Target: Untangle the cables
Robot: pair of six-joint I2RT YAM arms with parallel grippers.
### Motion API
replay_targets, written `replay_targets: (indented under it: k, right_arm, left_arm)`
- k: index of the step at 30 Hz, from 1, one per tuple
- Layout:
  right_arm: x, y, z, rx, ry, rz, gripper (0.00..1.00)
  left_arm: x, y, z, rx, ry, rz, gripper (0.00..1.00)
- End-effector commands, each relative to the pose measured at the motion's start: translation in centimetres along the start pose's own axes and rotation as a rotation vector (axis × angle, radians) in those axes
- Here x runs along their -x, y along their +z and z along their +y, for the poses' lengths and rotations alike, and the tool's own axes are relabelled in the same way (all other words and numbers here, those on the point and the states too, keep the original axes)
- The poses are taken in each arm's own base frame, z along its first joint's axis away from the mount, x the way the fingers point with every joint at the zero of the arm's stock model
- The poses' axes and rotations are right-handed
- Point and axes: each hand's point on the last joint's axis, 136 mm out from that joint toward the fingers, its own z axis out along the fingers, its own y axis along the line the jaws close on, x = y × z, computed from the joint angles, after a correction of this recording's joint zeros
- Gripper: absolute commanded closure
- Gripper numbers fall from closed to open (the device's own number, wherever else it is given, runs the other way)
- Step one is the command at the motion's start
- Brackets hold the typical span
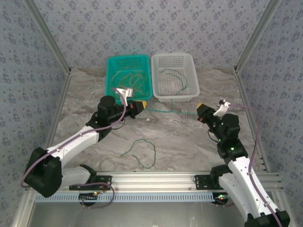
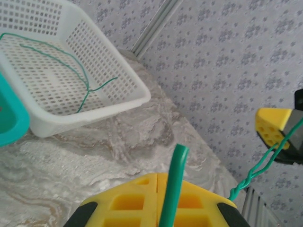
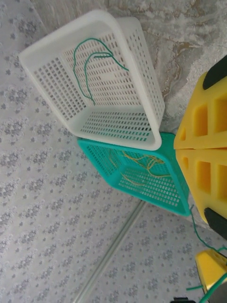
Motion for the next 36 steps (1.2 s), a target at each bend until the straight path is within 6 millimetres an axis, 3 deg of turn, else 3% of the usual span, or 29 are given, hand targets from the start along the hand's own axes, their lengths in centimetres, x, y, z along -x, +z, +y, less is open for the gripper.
replay_targets:
  k: [1,6,7,9,10,12,16,20,23,28,31,34,36]
  right_arm:
    - [3.8,-0.4,-1.8,-0.091,-0.052,-0.175,1.0]
    - [3.6,0.2,-0.7,-0.058,-0.029,-0.148,1.0]
    - [3.7,0.2,-0.4,-0.049,-0.028,-0.151,1.0]
    - [3.9,0.1,-0.3,-0.055,-0.018,-0.155,1.0]
    - [4.0,0.0,-0.3,-0.058,-0.015,-0.158,1.0]
    - [4.3,-0.2,-0.3,-0.074,-0.011,-0.164,1.0]
    - [4.5,-0.5,-0.3,-0.083,0.0,-0.172,1.0]
    - [4.4,-0.4,0.0,-0.069,0.01,-0.17,1.0]
    - [4.4,-0.3,0.0,-0.08,0.02,-0.171,1.0]
    - [4.4,-0.4,0.1,-0.094,0.033,-0.171,1.0]
    - [4.4,-0.4,0.2,-0.098,0.036,-0.171,1.0]
    - [4.4,-0.4,0.4,-0.101,0.04,-0.169,1.0]
    - [4.4,-0.3,0.6,-0.094,0.046,-0.165,1.0]
  left_arm:
    - [1.9,-1.2,5.7,0.271,0.067,-0.071,1.0]
    - [1.7,0.3,3.9,0.213,0.075,-0.07,1.0]
    - [1.7,0.5,3.8,0.213,0.079,-0.066,0.94]
    - [1.4,0.6,4.4,0.234,0.08,-0.065,0.55]
    - [1.3,0.5,4.8,0.251,0.081,-0.067,0.41]
    - [1.1,0.2,5.4,0.286,0.08,-0.072,0.3]
    - [1.4,-1.1,5.6,0.317,0.087,-0.108,0.28]
    - [2.0,-1.3,3.4,0.262,0.121,-0.104,0.27]
    - [1.7,-0.2,-0.2,0.167,0.189,-0.072,0.28]
    - [0.5,1.3,-8.1,-0.061,0.393,-0.097,0.29]
    - [-0.1,2.8,-9.7,-0.128,0.394,-0.099,0.24]
    - [-1.7,4.6,-10.5,-0.184,0.432,-0.086,0.07]
    - [-3.0,5.5,-11.2,-0.245,0.473,-0.079,0.07]
